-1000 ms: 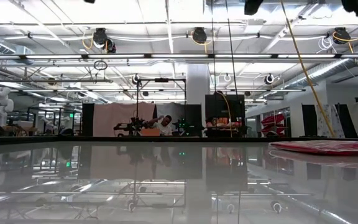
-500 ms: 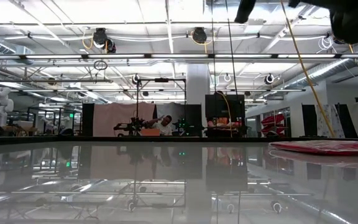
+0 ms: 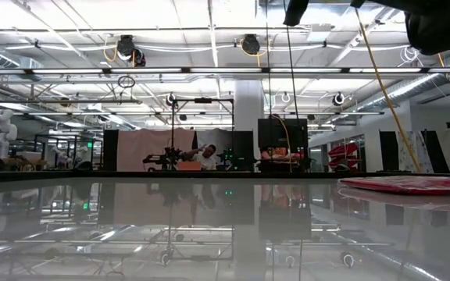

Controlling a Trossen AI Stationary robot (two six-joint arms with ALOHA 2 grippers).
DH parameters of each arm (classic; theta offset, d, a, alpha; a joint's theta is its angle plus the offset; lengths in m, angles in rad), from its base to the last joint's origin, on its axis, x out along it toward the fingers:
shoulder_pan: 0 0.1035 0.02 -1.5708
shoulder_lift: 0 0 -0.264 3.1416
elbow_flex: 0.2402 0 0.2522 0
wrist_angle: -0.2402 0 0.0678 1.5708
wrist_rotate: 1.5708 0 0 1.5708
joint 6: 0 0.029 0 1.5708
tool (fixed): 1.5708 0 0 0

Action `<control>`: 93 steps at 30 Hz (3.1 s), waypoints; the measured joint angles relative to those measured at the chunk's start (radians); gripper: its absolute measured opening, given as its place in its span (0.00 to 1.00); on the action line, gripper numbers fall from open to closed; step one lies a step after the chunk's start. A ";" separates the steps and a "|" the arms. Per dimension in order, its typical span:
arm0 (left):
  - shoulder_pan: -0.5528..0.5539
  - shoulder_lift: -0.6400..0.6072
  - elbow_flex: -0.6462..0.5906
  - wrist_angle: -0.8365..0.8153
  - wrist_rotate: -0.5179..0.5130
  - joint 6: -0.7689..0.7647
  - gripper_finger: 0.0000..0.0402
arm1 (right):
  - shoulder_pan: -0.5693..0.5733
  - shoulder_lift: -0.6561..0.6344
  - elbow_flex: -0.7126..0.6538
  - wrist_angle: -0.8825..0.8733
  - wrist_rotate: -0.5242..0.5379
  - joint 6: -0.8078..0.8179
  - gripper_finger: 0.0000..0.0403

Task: Sort popcorn bags into baskets
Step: Put the red popcorn bag into the blue bin

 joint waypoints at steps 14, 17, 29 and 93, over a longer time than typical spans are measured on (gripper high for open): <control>-0.128 -0.219 -0.002 -0.468 -0.015 -0.327 0.10 | 0.021 -0.001 0.000 -0.240 0.034 0.080 0.30; -0.178 -0.265 -0.002 -0.565 -0.024 -0.421 0.07 | 0.021 -0.001 0.000 -0.307 0.033 0.107 0.32; -0.527 -0.365 -0.001 -0.918 -0.158 -0.996 0.08 | 0.035 -0.001 -0.001 -0.418 0.025 0.161 0.31; -0.816 -0.422 0.001 -1.449 -0.138 -1.765 0.27 | 0.053 -0.001 -0.001 -0.438 -0.005 0.187 0.31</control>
